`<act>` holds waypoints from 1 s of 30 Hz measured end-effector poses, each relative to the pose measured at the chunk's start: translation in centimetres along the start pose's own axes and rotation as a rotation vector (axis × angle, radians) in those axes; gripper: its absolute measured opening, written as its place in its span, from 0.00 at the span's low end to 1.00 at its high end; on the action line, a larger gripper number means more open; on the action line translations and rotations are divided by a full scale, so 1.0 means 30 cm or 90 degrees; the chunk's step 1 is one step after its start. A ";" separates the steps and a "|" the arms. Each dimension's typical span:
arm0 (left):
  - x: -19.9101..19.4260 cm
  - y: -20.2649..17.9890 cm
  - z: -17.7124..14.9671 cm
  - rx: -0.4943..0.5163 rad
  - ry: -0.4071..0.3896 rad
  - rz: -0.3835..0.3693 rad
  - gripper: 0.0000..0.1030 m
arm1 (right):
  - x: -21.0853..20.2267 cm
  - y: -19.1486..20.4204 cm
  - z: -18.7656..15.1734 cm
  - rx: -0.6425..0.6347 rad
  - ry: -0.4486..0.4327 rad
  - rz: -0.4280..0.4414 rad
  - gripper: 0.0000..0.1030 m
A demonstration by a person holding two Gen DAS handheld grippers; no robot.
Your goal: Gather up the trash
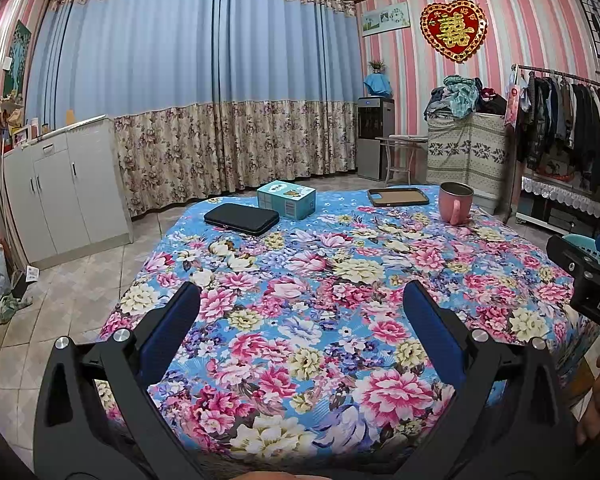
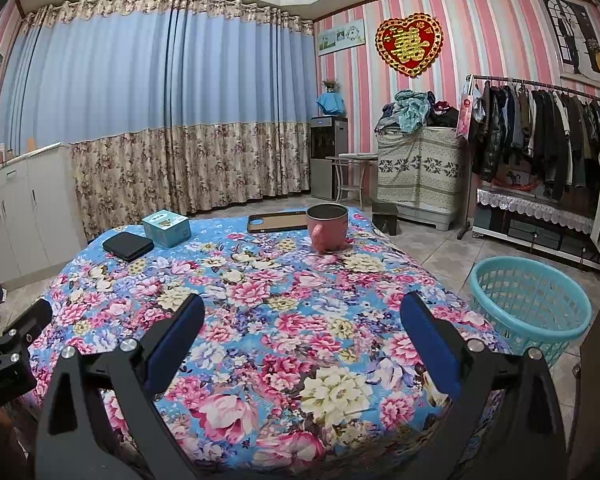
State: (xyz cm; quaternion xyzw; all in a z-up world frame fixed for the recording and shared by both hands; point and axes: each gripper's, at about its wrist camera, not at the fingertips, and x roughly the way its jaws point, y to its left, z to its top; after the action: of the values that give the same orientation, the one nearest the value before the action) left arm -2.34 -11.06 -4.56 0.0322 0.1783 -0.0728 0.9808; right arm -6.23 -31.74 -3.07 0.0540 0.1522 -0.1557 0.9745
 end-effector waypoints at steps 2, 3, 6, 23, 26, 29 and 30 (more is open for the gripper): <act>0.001 0.000 0.000 0.001 0.000 0.001 0.95 | 0.000 0.000 0.000 0.000 0.000 0.000 0.93; 0.001 0.001 0.000 0.001 0.000 0.001 0.95 | 0.000 0.000 0.000 0.000 0.000 0.000 0.93; 0.001 0.000 0.000 0.001 0.000 0.001 0.95 | -0.001 0.001 -0.001 0.001 0.000 0.000 0.93; 0.002 0.002 0.001 0.000 0.001 0.001 0.95 | 0.002 0.001 -0.006 -0.002 0.002 0.001 0.93; 0.002 0.002 0.001 0.000 0.001 0.001 0.95 | 0.002 0.002 -0.005 -0.001 0.001 0.001 0.93; 0.002 0.002 0.001 0.001 0.000 0.001 0.95 | 0.002 0.003 -0.004 -0.002 0.001 0.001 0.93; 0.002 0.002 0.002 0.001 0.001 0.001 0.95 | 0.002 0.003 -0.004 -0.002 0.001 0.001 0.93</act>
State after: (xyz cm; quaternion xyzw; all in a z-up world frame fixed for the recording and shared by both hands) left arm -2.25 -11.01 -4.54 0.0331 0.1786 -0.0722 0.9807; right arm -6.17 -31.67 -3.20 0.0529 0.1533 -0.1548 0.9745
